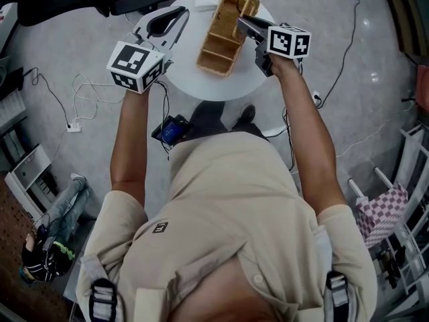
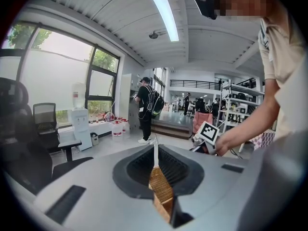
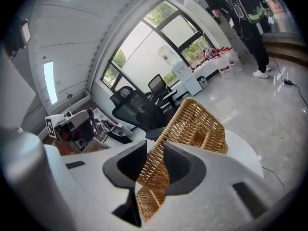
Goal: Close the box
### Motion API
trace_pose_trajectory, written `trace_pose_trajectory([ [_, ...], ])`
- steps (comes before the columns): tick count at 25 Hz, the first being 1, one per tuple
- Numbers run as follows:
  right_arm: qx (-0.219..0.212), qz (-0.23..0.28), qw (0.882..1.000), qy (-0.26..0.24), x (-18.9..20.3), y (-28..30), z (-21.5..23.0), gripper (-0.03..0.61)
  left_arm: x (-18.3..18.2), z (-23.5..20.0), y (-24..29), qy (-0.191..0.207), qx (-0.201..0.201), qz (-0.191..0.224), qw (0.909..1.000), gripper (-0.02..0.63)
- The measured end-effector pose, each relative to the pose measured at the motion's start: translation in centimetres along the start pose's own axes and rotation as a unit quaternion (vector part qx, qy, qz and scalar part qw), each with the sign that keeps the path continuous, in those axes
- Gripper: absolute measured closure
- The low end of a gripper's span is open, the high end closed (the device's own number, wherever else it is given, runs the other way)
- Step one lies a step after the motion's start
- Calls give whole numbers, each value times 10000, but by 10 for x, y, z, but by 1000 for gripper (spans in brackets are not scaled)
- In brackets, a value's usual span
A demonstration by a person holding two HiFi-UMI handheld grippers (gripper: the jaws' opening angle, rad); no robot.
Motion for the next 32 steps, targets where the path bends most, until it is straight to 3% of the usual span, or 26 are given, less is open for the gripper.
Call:
trace_pose_trajectory([
  [15, 18, -451, 9989, -159, -1, 13, -3, 487, -30, 13, -18, 226, 7, 120, 9997, 584],
  [22, 54, -312, 9986, -412, -22, -6, -11, 519, -48, 22, -24, 344, -37, 174, 9992, 584],
  [27, -129, 74, 9960, -881, -54, -34, -47, 534, -77, 33, -35, 485, -75, 283, 9984, 584],
  [32, -216, 587, 9832, -1715, -87, -77, -95, 582, -96, 49, -44, 794, -49, 464, 9958, 584],
])
Point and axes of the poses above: the fingertips, and each gripper's own axes: y forward along the fingers, z to its right, x out of its underside, the point moved 5 cm from there along -y, backward along the fingers, and after that the axes turned 1 degree about -z, right-handed, at the moved point
